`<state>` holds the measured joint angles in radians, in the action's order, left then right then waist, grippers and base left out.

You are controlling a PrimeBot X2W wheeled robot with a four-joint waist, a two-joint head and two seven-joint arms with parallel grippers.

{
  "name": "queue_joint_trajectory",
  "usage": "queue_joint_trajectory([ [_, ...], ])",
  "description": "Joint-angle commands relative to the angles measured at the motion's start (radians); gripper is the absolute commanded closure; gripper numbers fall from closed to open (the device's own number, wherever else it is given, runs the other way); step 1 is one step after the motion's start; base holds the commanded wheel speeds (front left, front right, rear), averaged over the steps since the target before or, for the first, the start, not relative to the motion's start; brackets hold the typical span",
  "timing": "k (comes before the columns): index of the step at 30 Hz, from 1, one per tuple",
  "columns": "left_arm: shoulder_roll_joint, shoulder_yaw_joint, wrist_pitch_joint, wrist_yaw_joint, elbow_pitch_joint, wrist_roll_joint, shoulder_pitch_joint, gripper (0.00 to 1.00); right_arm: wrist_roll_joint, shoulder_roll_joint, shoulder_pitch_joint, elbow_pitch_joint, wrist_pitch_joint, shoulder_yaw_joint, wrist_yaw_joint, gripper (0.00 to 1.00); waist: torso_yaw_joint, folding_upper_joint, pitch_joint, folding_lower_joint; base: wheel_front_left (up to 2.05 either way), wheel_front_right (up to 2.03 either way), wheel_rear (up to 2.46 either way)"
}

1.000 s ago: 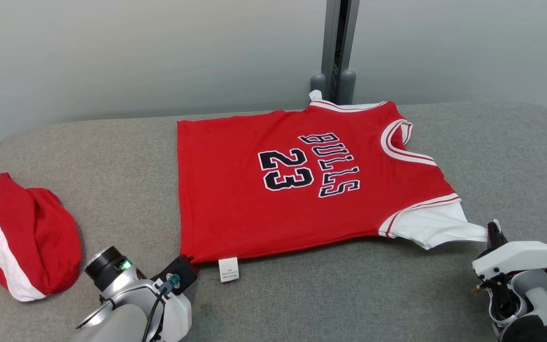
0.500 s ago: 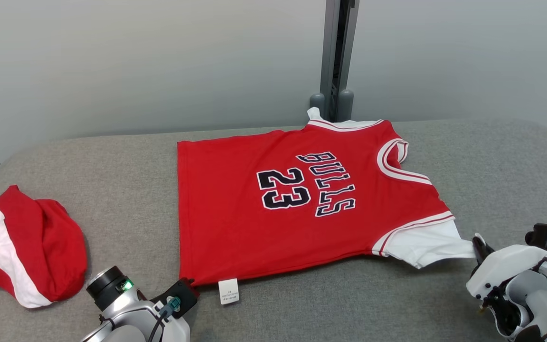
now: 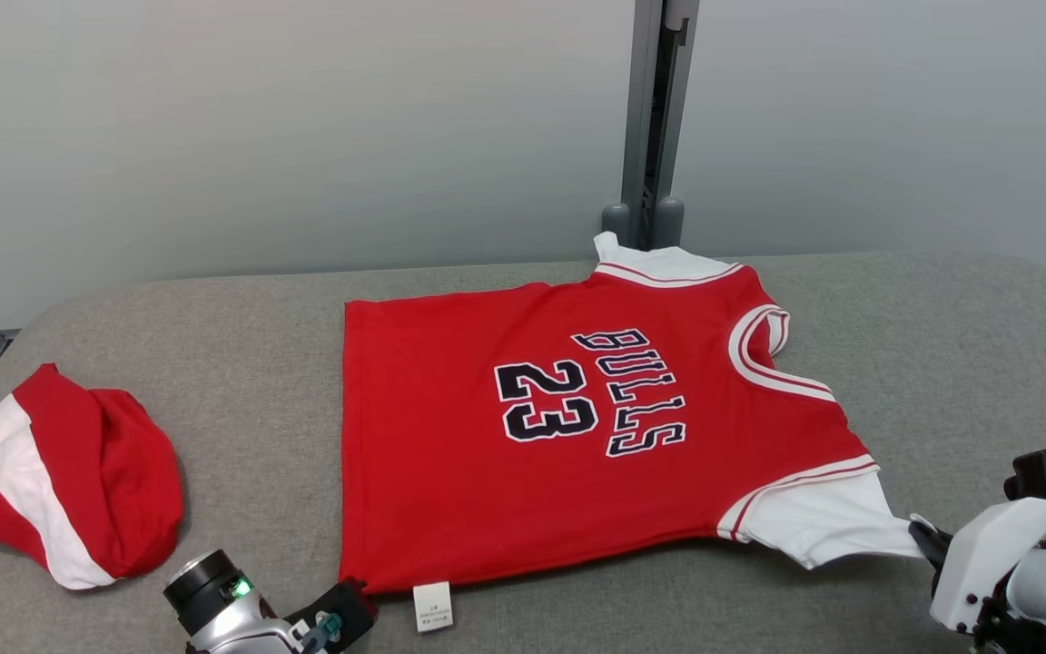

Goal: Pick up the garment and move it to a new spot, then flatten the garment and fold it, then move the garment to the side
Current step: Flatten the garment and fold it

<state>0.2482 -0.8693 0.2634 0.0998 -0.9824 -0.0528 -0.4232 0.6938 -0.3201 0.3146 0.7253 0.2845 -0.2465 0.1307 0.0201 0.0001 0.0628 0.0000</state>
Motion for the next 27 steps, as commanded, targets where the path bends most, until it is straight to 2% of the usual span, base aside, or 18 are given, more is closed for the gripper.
queue_joint_trajectory([
  [1,0.015,-0.003,0.001,0.002,0.000,-0.004,0.013,1.00,-0.005,-0.016,-0.035,-0.037,0.034,0.023,0.000,1.00,0.003,-0.0001,0.003,0.0000,0.00,0.00,0.00],
  [6,0.021,-0.015,0.001,-0.001,0.015,-0.008,0.032,1.00,-0.055,-0.019,-0.173,-0.224,0.184,0.147,0.000,1.00,0.011,-0.0001,0.011,0.0000,0.00,0.00,0.00],
  [17,0.046,-0.036,-0.007,0.005,0.052,-0.024,0.054,1.00,-0.174,0.136,-0.459,-0.709,0.542,0.409,0.000,1.00,0.013,-0.0001,0.012,0.0000,0.00,0.00,0.00],
  [22,0.064,-0.050,-0.028,0.014,0.086,-0.037,0.073,1.00,-0.210,0.196,-0.512,-0.839,0.637,0.457,0.000,1.00,0.013,-0.0001,0.010,0.0000,0.00,0.00,0.00],
  [27,0.094,-0.080,-0.070,0.023,0.150,-0.054,0.094,1.00,-0.229,0.217,-0.542,-0.894,0.677,0.478,0.000,1.00,0.021,-0.0001,0.010,0.0000,0.00,0.00,0.00],
])
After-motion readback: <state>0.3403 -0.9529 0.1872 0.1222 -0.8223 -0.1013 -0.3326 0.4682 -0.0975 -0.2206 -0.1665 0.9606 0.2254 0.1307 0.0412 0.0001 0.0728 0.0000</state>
